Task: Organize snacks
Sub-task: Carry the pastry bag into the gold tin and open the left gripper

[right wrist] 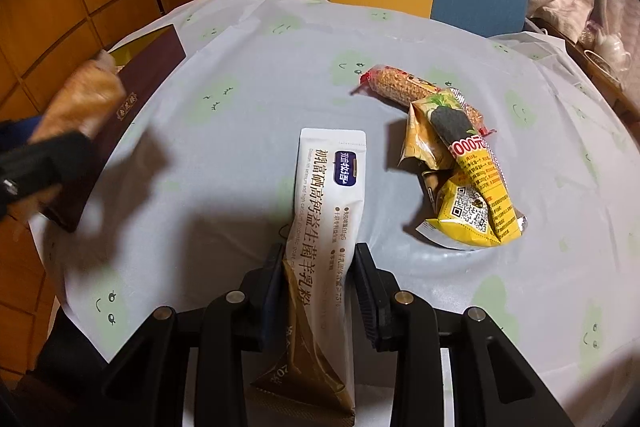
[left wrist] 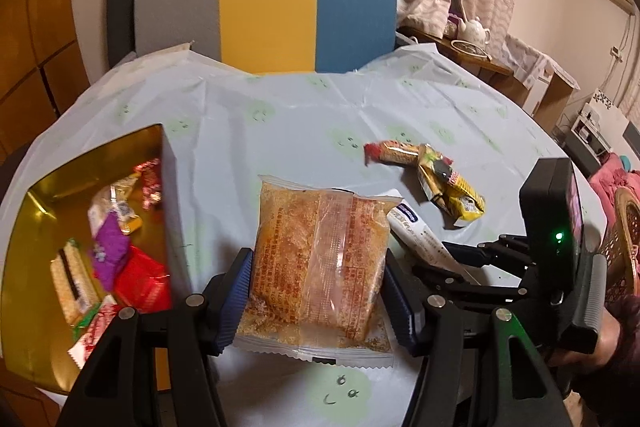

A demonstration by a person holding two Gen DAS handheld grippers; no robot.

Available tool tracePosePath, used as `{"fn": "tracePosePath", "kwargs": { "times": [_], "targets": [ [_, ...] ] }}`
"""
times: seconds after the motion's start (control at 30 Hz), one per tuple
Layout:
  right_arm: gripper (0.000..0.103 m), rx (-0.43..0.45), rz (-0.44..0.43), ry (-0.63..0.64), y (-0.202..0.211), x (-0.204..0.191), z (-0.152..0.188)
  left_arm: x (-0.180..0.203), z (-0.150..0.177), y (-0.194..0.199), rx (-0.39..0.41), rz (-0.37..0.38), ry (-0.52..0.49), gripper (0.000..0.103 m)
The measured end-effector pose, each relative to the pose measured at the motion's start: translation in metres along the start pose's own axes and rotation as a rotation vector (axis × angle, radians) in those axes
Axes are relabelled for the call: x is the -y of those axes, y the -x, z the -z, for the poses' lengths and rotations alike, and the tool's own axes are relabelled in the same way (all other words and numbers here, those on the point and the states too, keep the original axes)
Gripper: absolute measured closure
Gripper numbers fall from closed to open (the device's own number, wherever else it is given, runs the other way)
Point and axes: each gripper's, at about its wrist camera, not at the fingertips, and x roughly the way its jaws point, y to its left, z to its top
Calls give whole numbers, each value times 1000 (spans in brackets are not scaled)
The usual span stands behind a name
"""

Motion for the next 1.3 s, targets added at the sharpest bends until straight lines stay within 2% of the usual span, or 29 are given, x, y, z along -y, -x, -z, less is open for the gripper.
{"fn": "tracePosePath", "kwargs": {
  "times": [0.17,0.3,0.5,0.67,0.83,1.1,1.3],
  "targets": [
    [68,5,2,-4,0,-1,0,-16,0,10,10,-24,36,41],
    [68,10,3,-6,0,-1,0,-39,-1,19,16,-9,104,41],
    [68,14,2,-8,0,0,1,-110,0,39,43,-31,313,41],
    [68,20,0,-16,1,0,1,-181,13,44,35,-88,511,41],
    [68,23,-13,-27,2,2,1,-228,18,31,11,-87,678,41],
    [68,23,-13,-32,2,2,1,-268,-1,-8,-4,-36,857,41],
    [68,23,-13,-36,2,2,1,-283,-7,-49,-74,-40,867,41]
  ]
}}
